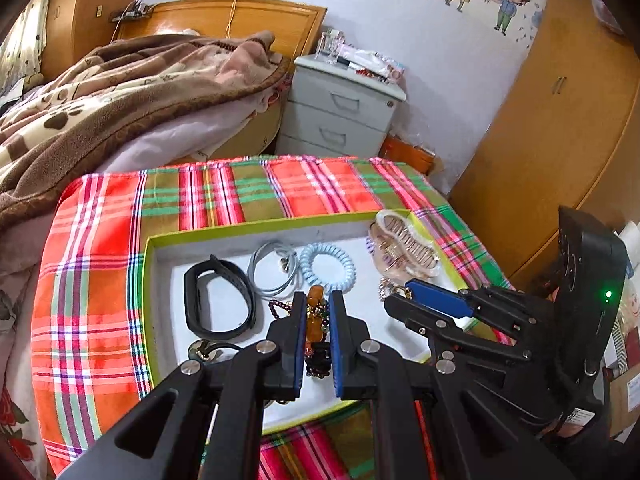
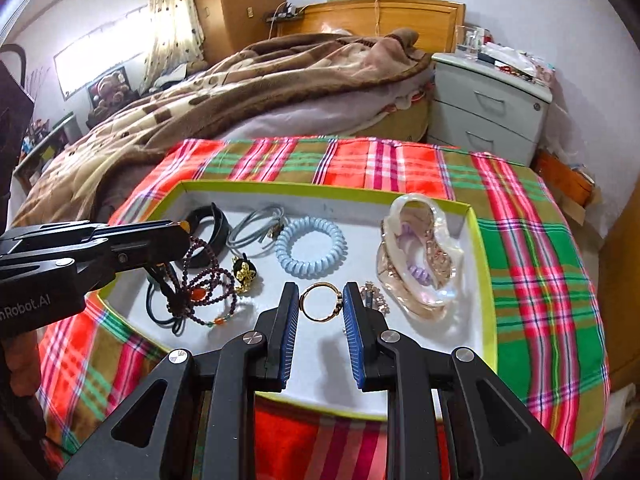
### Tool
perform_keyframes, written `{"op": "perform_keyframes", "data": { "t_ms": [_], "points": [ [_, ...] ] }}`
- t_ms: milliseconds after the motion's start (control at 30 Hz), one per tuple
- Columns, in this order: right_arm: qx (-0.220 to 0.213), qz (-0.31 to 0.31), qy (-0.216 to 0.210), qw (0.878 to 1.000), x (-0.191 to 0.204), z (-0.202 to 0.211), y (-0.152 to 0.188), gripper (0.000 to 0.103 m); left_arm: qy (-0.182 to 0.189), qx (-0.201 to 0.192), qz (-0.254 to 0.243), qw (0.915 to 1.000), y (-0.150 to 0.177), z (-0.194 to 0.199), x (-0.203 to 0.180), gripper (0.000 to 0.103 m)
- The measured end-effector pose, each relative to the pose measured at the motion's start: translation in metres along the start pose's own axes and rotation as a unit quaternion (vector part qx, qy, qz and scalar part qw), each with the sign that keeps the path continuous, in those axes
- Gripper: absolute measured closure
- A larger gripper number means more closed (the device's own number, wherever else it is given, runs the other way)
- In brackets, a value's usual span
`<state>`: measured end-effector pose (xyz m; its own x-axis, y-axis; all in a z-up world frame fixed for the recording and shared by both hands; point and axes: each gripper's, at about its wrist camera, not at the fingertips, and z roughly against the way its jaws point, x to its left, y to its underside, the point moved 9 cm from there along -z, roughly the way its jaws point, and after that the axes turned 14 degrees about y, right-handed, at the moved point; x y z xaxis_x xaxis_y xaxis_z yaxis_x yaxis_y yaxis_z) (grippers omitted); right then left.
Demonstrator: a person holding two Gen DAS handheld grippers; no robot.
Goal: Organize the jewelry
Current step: 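Carry the beaded bracelets and gold ring into the box lid and open both grippers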
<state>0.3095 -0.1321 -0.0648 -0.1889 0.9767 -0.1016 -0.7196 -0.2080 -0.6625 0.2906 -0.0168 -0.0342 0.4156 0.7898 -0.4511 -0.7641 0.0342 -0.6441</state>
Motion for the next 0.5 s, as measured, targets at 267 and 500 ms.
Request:
{"op": "perform_keyframes", "data": {
  "t_ms": [267,500],
  "points": [
    [0.016,0.016,0.0,1.0,0.005,-0.013,0.006,0.08,-0.015,0.021,0.006,0.9996,0.011,-0.013,0.013,0.092],
    [0.03,0.031,0.011,0.999,0.007,-0.021,0.012,0.079,-0.026,0.036,0.013,0.999,0.018,-0.02,0.021,0.092]
  ]
}}
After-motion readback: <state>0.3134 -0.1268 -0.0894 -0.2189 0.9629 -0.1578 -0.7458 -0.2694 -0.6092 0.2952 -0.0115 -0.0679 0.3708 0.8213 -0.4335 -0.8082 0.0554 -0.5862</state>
